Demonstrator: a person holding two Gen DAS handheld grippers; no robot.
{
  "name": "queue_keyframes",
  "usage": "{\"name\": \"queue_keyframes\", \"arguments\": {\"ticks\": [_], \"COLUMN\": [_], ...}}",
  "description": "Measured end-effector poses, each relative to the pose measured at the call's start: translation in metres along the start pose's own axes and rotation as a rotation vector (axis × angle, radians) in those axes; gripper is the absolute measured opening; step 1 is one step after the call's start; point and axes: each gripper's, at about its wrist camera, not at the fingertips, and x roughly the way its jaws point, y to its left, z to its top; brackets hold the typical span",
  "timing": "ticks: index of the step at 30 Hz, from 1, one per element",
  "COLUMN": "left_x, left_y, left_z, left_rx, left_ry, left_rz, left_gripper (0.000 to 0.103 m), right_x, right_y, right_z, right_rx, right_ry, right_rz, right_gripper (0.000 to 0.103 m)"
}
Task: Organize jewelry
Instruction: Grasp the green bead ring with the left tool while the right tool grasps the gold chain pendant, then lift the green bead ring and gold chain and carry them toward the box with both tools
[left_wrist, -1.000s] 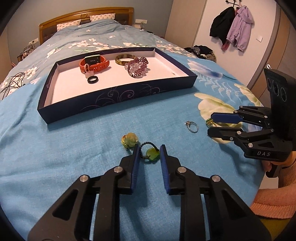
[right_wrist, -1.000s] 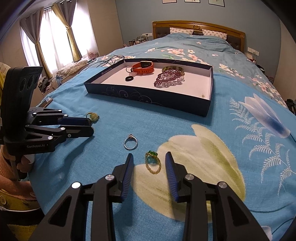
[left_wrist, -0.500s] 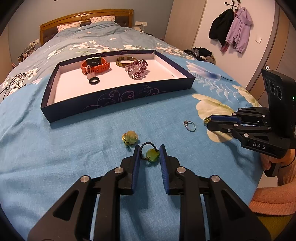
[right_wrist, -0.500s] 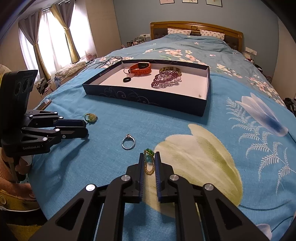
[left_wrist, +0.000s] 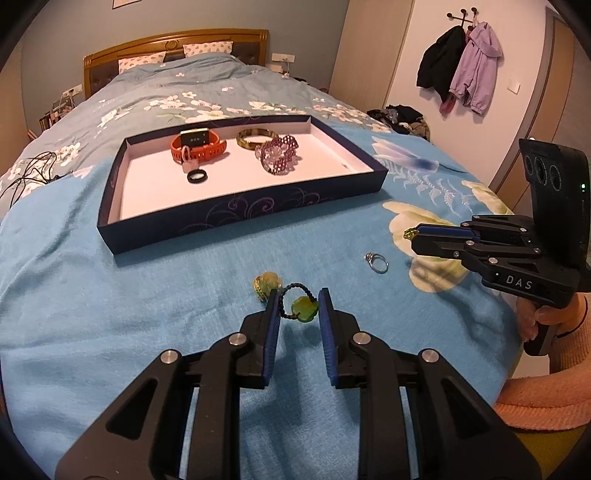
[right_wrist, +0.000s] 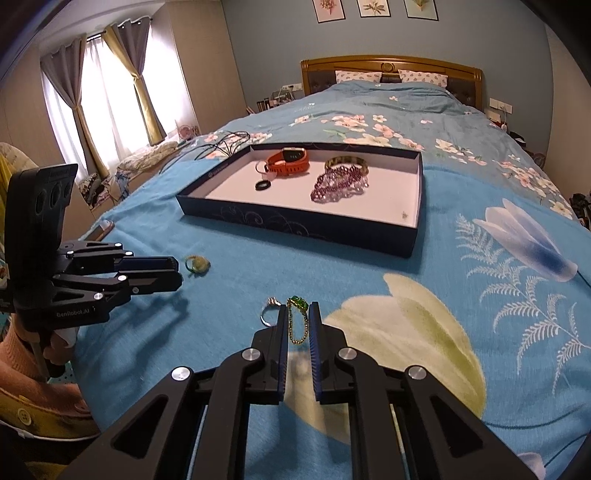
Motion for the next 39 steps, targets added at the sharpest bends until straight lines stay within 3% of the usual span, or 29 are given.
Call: {"name": "queue_keyframes", "arguments": {"ticks": [39], "left_x": [-0.021], "left_y": [0.012], "left_z": [0.024], "left_rx": [-0.011], "left_ry": [-0.103], "left_rz": [0.022], "left_gripper": [0.021], "right_x": [0.006], "right_y": [0.013], "right_z": [0.038], "right_rx": [-0.002], "right_ry": [-0.101], "right_rz": [0.057], "right_gripper": [0.009]}}
